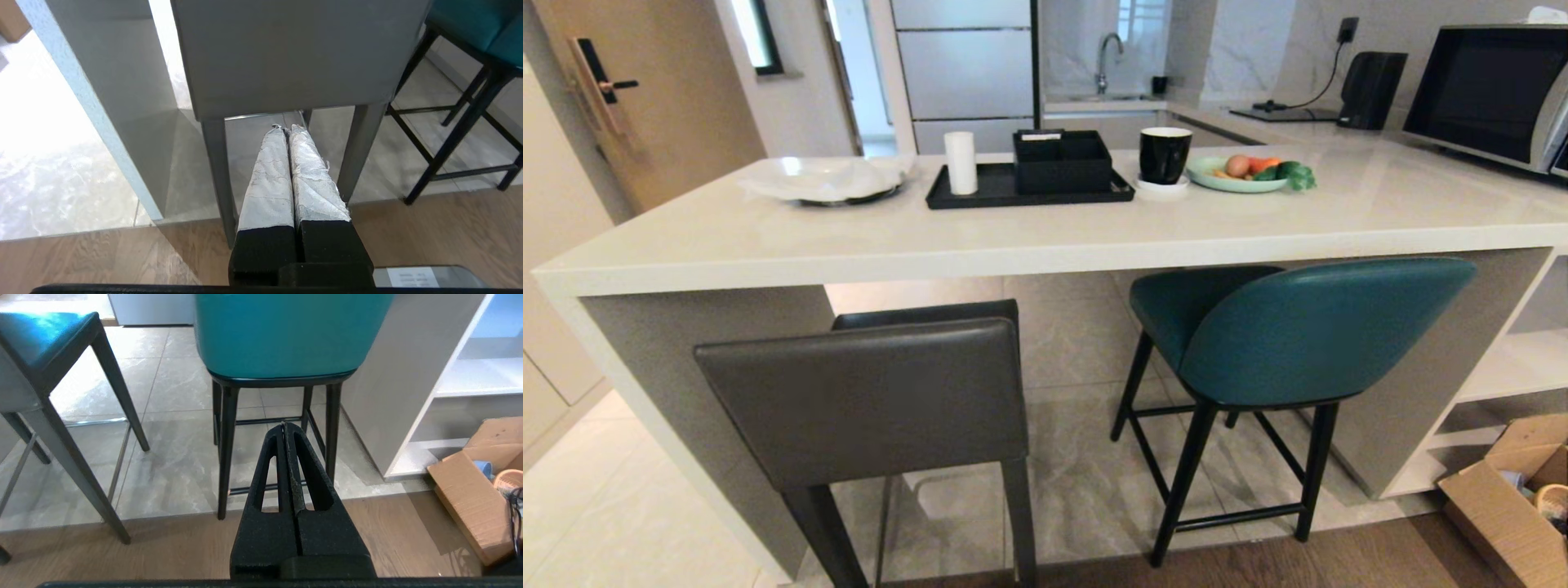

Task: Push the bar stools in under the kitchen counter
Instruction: Pull the gray chair out from under the dining table

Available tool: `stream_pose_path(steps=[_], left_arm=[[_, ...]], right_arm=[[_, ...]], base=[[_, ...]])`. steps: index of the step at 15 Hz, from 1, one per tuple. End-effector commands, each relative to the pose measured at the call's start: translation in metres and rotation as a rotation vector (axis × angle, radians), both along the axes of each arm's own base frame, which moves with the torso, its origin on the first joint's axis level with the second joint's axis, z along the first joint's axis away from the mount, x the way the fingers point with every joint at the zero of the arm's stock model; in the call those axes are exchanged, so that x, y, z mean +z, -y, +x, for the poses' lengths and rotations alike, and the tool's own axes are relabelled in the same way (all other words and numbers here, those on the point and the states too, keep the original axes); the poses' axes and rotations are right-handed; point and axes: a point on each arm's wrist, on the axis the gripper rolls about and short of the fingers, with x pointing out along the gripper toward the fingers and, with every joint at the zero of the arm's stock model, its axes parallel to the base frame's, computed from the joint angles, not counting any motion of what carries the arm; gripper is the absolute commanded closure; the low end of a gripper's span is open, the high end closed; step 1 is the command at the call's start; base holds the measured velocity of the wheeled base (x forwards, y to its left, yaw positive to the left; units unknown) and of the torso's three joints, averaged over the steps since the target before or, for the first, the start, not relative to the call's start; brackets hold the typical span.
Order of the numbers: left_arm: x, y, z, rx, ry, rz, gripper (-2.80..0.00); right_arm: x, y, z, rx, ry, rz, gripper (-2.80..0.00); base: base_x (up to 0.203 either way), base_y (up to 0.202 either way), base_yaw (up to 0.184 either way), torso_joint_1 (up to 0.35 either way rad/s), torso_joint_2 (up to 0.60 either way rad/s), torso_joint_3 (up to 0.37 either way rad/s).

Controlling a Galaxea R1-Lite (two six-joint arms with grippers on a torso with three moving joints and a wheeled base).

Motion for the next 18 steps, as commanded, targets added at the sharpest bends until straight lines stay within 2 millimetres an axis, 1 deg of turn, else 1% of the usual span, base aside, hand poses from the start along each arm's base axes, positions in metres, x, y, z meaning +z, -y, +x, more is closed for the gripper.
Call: stream_pose_path(steps=[1, 12, 14, 18], left_arm=[[-0.0001, 0.0000, -0.0001, -0.001, -0.001, 0.000, 0.00], [-0.0001, 0.0000, -0.0001, 0.001, -0.001, 0.000, 0.00], [-0.0001, 0.0000, -0.0001, -0.001, -0.001, 0.000, 0.00], [-0.0001, 0.0000, -0.0001, -0.001, -0.001, 0.000, 0.00]], right_arm=[[0.0003, 0.0000, -0.0002, 0.000, 0.003, 0.000, 0.00], [0.0003, 0.0001, -0.0002, -0.003, 0.003, 0.018, 0.00], [0.0003, 0.0001, -0.0002, -0.003, 0.003, 0.020, 0.00], [0.0003, 0.0001, -0.0002, -0.004, 0.003, 0.021, 0.00]], base=[[0.000, 0.000, 0.000, 0.000, 0.00, 0.000], [0.000, -0.001, 0.005, -0.001, 0.00, 0.000], [-0.007, -0.007, 0.126, 0.005, 0.00, 0.002], [-0.003, -0.008, 0.175, 0.002, 0.00, 0.000]])
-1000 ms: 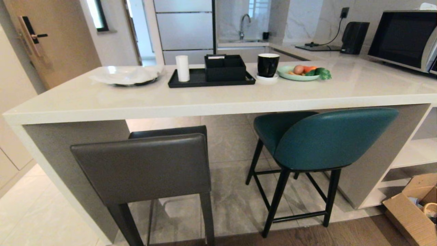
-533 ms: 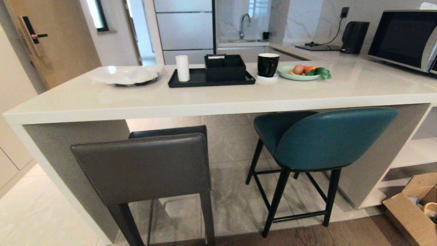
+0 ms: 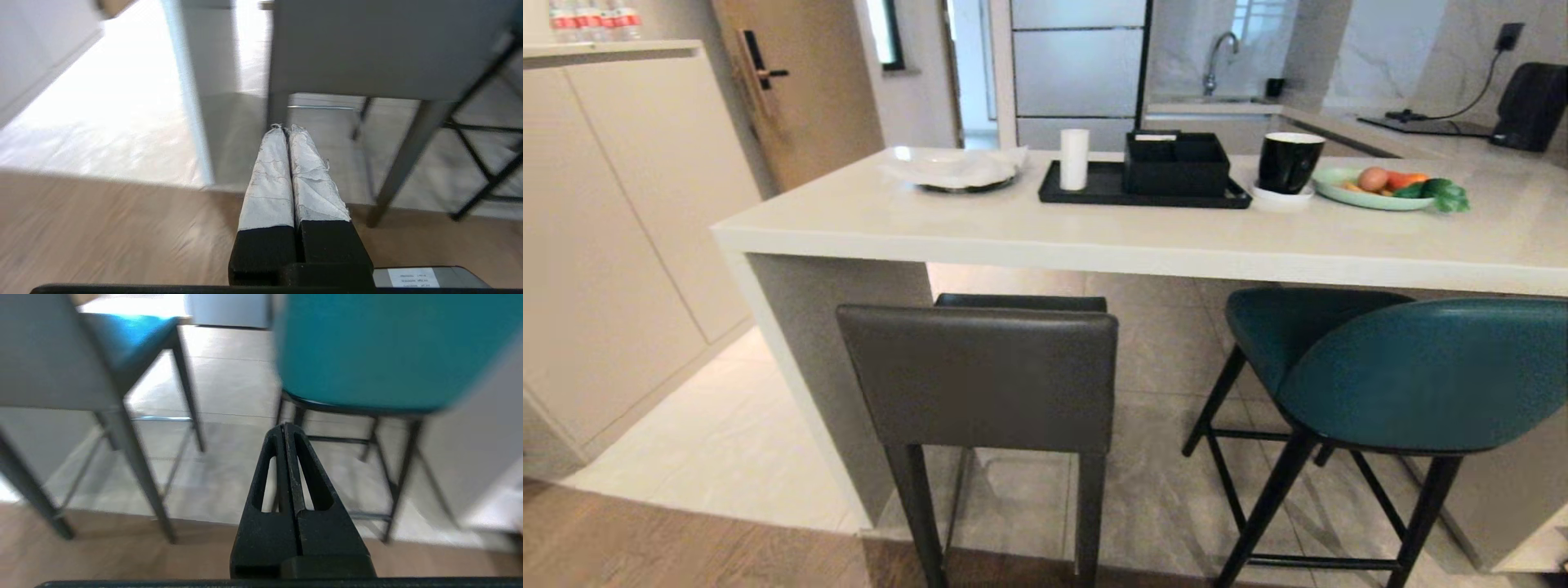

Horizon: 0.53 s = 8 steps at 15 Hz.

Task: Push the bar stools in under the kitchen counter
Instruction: Pull the gray chair out from under the dining table

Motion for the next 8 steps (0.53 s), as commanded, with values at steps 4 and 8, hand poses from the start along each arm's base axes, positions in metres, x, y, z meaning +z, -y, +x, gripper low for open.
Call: stream_pose_path(steps=[4, 8], left_arm=[[-0.0006, 0.0000, 0.0001, 0.001, -0.003, -0.005, 0.00], [-0.0011, -0.0013, 0.0001, 0.062, -0.012, -0.114, 0.00]], right_arm=[[-0.0001, 0.0000, -0.0001, 0.001, 0.001, 0.007, 0.00], [-0.0008, 0.0000, 0.0001, 0.001, 0.000, -0.004, 0.00]], base=[[-0.002, -0.003, 0.060, 0.001, 0.00, 0.000], [0.000, 0.000, 0.000, 0.000, 0.00, 0.000]])
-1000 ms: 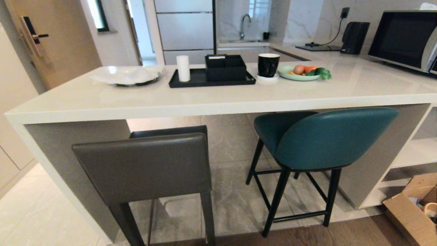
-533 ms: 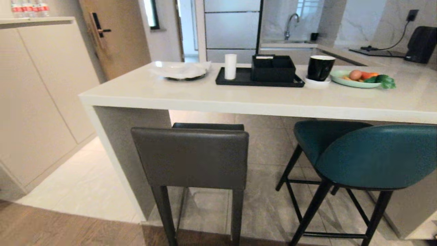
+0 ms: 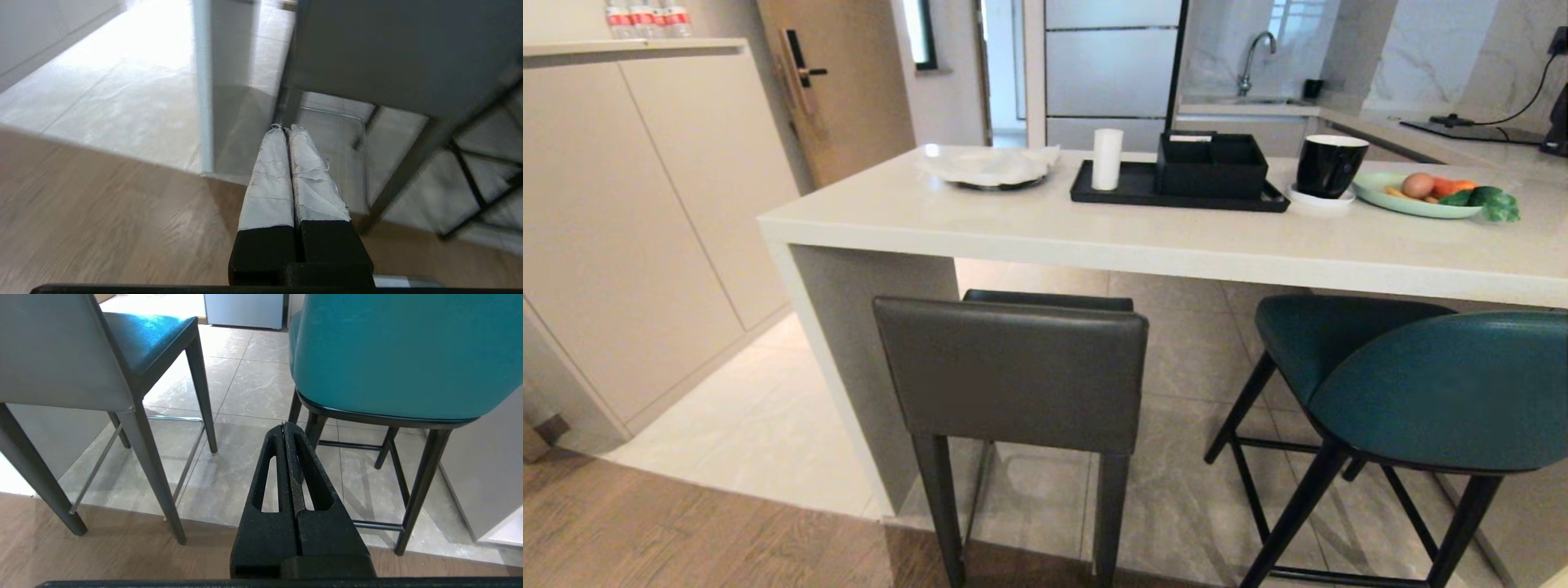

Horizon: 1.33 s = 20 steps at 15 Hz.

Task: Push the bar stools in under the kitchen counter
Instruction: Pull the gray chair out from under the dining table

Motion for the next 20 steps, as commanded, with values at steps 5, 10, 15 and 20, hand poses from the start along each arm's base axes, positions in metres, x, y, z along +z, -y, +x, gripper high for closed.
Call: stream_pose_path(steps=[5, 10, 15, 20], left_arm=[[0.080, -0.002, 0.010, 0.032, 0.002, -0.040, 0.00], [0.155, 0.004, 0.060, -0.100, -0.069, -0.039, 0.00], [0.162, 0.010, 0.090, -0.123, -0.101, -0.017, 0.00], [0.183, 0.009, 0.087, -0.126, -0.011, 0.023, 0.00]], right_arm=[[0.000, 0.000, 0.000, 0.008, -0.007, -0.063, 0.00], [0.091, 0.000, 0.014, 0.015, -0.031, -0.010, 0.00], [0.149, -0.001, 0.079, 0.047, -0.203, -0.002, 0.00], [0.161, -0.002, 0.073, 0.053, -0.146, 0.124, 0.00]], base=[[0.000, 0.000, 0.000, 0.000, 0.00, 0.000], [0.000, 0.000, 0.000, 0.000, 0.00, 0.000], [0.000, 0.000, 0.000, 0.000, 0.00, 0.000], [0.000, 0.000, 0.000, 0.000, 0.00, 0.000]])
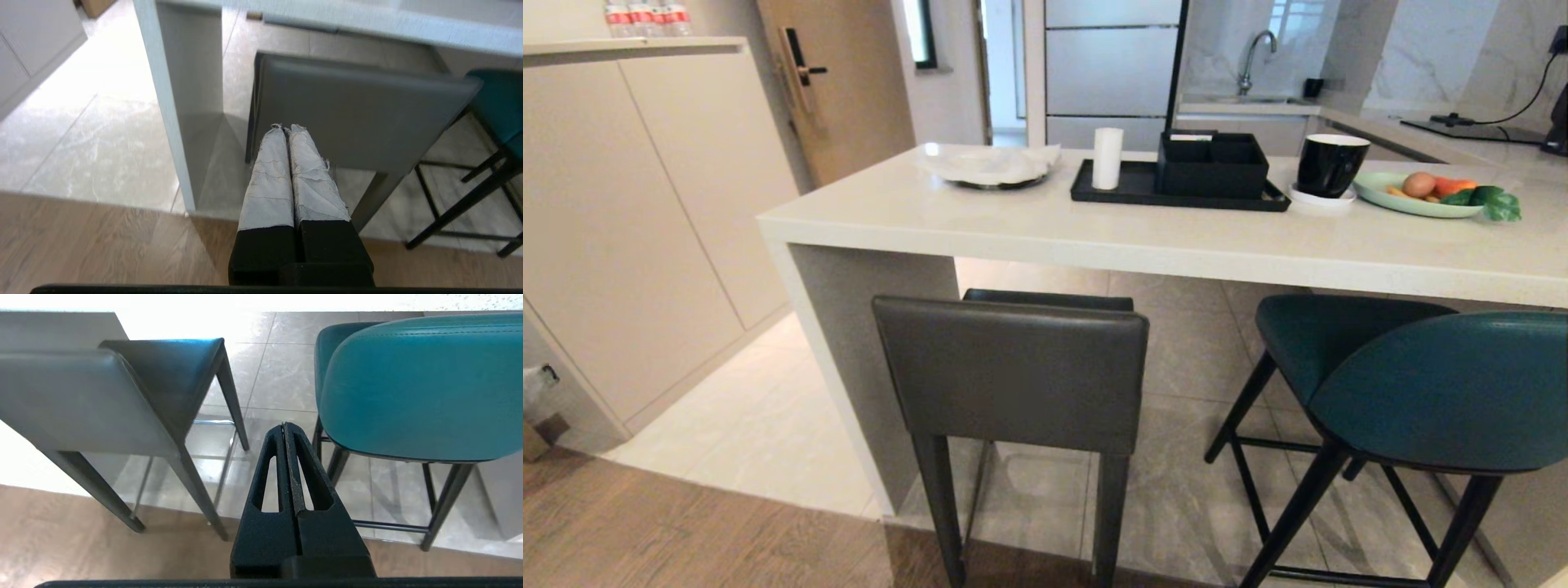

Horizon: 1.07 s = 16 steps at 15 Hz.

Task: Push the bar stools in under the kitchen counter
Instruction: Pull the gray chair out from under the dining table

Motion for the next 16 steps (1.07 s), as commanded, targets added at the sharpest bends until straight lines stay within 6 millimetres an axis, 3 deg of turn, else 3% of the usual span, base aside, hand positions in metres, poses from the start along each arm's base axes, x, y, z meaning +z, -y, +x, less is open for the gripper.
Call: stream_pose_path(steps=[1, 3, 5, 8, 13, 16], left_arm=[[0.020, 0.000, -0.003, -0.008, 0.050, -0.011, 0.00], [0.050, -0.002, -0.017, -0.039, 0.099, -0.022, 0.00], [0.065, -0.004, -0.029, -0.066, 0.075, 0.007, 0.00], [0.075, -0.002, -0.016, -0.031, 0.101, 0.052, 0.00], [0.093, -0.011, 0.031, 0.117, 0.144, 0.102, 0.00], [0.087, -0.026, 0.037, 0.029, 0.138, 0.139, 0.00]], right_arm=[[0.002, 0.000, 0.002, 0.001, -0.004, 0.004, 0.00], [-0.002, 0.000, 0.000, 0.002, -0.027, 0.002, 0.00], [-0.004, 0.000, -0.001, 0.002, -0.037, 0.003, 0.00], [-0.007, 0.000, -0.001, -0.001, -0.045, 0.004, 0.00], [-0.012, 0.000, -0.003, -0.001, -0.053, 0.004, 0.00], [-0.015, 0.000, -0.003, 0.001, -0.060, 0.004, 0.00]], base=[[0.000, 0.000, 0.000, 0.000, 0.00, 0.000], [0.000, 0.000, 0.000, 0.000, 0.00, 0.000], [0.000, 0.000, 0.000, 0.000, 0.00, 0.000], [0.000, 0.000, 0.000, 0.000, 0.00, 0.000], [0.000, 0.000, 0.000, 0.000, 0.00, 0.000], [0.000, 0.000, 0.000, 0.000, 0.00, 0.000]])
